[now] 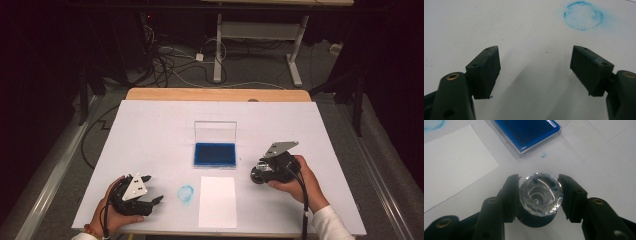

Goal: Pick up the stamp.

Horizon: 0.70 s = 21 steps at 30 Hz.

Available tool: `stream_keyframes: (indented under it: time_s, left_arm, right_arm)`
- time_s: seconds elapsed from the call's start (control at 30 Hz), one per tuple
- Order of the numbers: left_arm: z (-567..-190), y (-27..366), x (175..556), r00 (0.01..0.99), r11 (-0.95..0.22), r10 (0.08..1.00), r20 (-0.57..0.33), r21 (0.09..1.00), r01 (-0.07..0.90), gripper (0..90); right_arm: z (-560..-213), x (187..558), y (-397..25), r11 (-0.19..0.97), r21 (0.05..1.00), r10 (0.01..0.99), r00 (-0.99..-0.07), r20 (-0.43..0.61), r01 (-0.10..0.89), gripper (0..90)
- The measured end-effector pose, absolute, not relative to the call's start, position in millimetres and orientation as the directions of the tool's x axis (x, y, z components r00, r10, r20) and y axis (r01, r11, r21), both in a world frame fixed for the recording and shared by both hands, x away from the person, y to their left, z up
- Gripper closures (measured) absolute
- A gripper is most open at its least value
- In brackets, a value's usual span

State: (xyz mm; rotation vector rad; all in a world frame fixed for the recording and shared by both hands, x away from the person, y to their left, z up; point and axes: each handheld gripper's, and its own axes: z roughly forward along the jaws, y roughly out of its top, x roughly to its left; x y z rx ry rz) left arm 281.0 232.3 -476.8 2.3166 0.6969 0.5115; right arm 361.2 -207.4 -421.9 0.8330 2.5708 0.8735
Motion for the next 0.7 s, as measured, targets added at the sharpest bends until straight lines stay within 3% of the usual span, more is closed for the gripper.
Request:
stream_keyframes:
  time_s: [0.7]
  left_arm:
    - [-474.9,232.3,280.0,0.791,-0.637,0.587,0.172,0.702,0.319,22.6]
  right_arm:
    - [-414.3,357.8,-215.8,0.604,0.678,0.624,-0.778,-0.074,0.42,56.9]
